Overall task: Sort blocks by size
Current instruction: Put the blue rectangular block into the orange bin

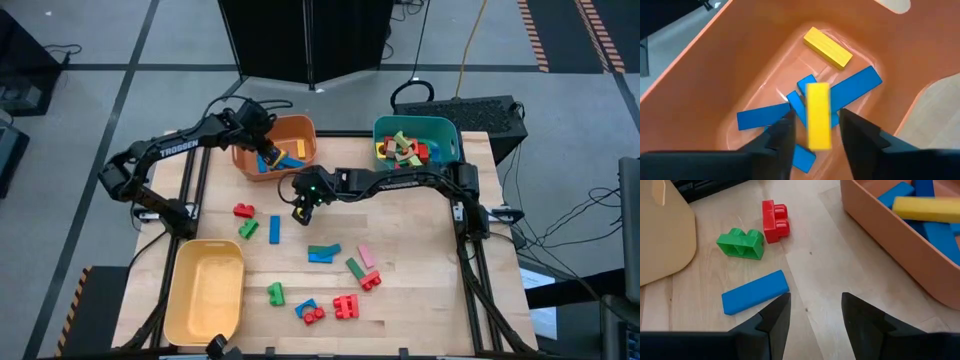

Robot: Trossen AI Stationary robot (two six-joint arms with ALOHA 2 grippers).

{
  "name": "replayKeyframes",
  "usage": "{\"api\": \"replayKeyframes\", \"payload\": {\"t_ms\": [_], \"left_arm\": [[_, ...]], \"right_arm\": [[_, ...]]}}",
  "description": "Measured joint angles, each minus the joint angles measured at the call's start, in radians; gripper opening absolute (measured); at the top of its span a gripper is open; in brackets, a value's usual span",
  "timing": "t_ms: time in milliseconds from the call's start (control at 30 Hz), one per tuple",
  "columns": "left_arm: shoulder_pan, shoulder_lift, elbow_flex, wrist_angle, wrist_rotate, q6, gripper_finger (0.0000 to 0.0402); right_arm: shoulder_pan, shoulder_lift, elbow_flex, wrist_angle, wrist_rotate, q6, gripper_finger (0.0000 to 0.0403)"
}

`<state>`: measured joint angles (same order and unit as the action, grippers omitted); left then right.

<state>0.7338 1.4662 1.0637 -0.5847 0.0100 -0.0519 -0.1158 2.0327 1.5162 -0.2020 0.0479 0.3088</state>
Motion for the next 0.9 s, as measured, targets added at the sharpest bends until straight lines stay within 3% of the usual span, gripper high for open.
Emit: {"api": "replayKeyframes", "payload": {"t_ms": [133,367,633,900], "left_arm": [[0.0,0.0,0.0,-0.001,-0.003,-0.02,0.0176],[0.0,-0.01,0.0,-0.039,0.049,-0.021,0.0179],[-0.01,-0.11,0.0,-0.083,0.064,-0.032,0.018],[-0.023,-0.245,0.0,-0.163,0.037,-0.178,0.018]], "right_arm": [[0.0,0.0,0.0,0.0,0.0,0.002,0.0162],[0.008,0.0,0.0,0.0,0.0,-0.025,0.0162],[0.033,0.029,0.003,0.024,-0.05,-0.367,0.0162],[0.036,0.049,0.001,0.005,-0.126,-0.625,0.0162]]}}
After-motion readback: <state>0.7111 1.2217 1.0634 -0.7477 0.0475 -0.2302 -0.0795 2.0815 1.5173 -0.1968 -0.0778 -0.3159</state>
